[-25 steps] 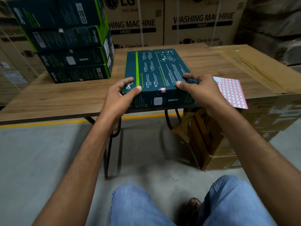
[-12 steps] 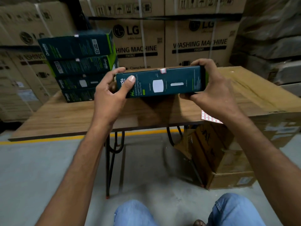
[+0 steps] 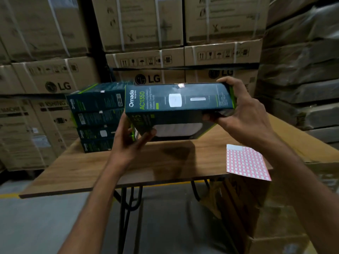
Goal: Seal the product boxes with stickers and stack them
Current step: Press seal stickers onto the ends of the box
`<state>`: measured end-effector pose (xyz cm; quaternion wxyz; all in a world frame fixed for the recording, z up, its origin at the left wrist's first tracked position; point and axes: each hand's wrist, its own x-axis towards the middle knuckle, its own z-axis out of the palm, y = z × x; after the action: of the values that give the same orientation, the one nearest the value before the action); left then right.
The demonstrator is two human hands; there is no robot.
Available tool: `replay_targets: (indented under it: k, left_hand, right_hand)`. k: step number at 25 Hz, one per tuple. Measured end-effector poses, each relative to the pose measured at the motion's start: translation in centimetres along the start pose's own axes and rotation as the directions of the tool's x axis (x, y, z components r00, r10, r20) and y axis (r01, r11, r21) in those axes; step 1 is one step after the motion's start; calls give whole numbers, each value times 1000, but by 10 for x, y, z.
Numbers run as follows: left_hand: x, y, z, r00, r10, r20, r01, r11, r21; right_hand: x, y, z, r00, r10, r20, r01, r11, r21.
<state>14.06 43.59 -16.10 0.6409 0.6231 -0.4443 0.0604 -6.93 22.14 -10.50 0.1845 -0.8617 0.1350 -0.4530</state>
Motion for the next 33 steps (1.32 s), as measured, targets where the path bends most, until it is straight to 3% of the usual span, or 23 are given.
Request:
replay_targets:
  k: [6,10,12,14,16,18,20,22,24,31,33]
  left_hand:
    - [14,-9,-4,998,-62,7,62,998,-18]
    - [27,17,0,994,-33,-103,34,999,11]
    - [34,28,4,989,-28,-147,27,1000,-4]
    - [46,37,7,973,-113,-202,83,985,-153]
    - [63,39,6,944,-269,-193,214,940,-266]
    - [76,35,-2,887,-453,-91,422,875,-237]
    - [80,34,-11,806,-591,27,583,786,-204]
    - [75,35,-13,740,-661,122,670,708,-226]
    - [66,37,-10,715,-681,158,696,671,-257]
    - [49,30,-4,669,-714,207,736,599,-315]
    - [49,31,-2,688,-702,183,715,615,-333]
  right_hand:
    - [28,0,-10,999,-10,-46,12,999,51]
    - [50,1,-13,993,91,-74,-55,919,390]
    - [53,2,-12,995,97,9,-87,831,549]
    - [41,6,-3,978,101,183,-194,763,617]
    - [20,14,13,930,136,341,-333,707,624]
    - [3,17,29,891,228,393,-443,627,641]
    - [0,17,36,831,357,426,-554,464,692]
    - [2,12,33,717,433,546,-682,273,678]
    - [3,11,29,625,450,638,-762,173,624]
    - [11,13,25,554,464,691,-821,167,546]
    - [14,17,25,525,466,712,-840,150,521]
